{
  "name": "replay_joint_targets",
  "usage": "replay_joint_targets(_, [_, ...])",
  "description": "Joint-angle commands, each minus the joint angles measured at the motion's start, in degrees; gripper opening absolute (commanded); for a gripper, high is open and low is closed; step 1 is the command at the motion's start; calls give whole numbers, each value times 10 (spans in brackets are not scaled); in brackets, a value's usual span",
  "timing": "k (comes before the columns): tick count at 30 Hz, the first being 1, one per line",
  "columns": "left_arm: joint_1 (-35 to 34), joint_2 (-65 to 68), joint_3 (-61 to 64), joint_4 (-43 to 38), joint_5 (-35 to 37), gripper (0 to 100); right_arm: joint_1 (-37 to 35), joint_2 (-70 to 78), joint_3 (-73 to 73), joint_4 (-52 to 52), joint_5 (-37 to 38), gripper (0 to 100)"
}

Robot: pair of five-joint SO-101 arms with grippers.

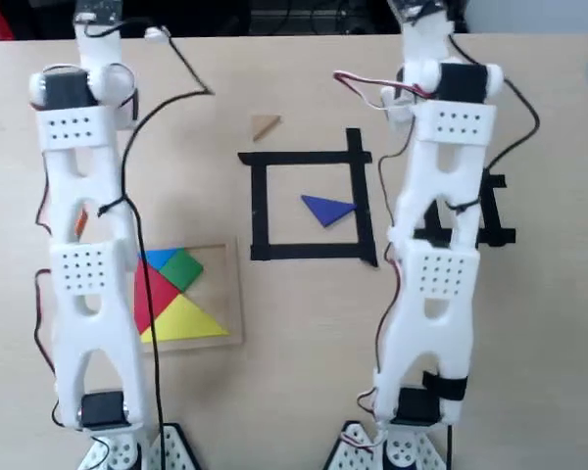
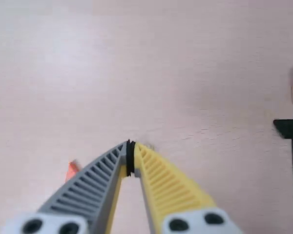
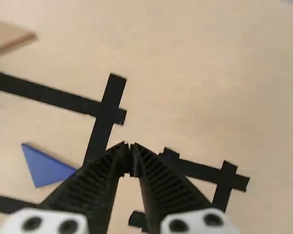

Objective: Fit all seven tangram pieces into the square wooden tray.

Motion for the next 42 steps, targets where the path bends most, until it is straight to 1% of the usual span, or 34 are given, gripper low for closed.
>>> replay_joint_targets(1, [-56,-73,35,22,-7,30,-19,-138,201,18,29,11])
replay_joint_targets(6, [-74,-155,120,22,-7,30,-39,-255,327,18,88,11])
replay_joint_targets(10, [-69,-262,268,22,-9,30,-47,-318,407,15,141,11])
replay_joint_targets(12, [-67,-319,346,21,-29,30,-43,-334,440,8,148,11])
replay_joint_targets(16, [-64,-401,494,18,-52,30,-33,-364,484,18,144,11])
replay_joint_targets(19, [-67,-476,582,18,-52,29,-27,-433,514,18,122,11])
replay_joint_targets(22, [-73,-607,675,18,-53,29,-32,-558,567,19,80,11])
replay_joint_targets(26, [-70,-828,818,10,-73,29,-67,-749,697,19,46,11])
replay_joint_targets(29, [-69,-971,967,-40,-77,30,-84,-861,805,18,30,11])
replay_joint_targets(33, [-69,-1109,1173,-114,-77,30,-72,-947,917,2,24,11])
replay_joint_targets(37, [-69,-1187,1302,-133,-76,30,-70,-961,961,-8,27,11])
replay_joint_targets(41, [-80,-1198,1353,-134,-78,30,-70,-965,962,-7,29,11])
replay_joint_targets(42, [-95,-1199,1351,-136,-79,30,-70,-965,962,-6,29,11])
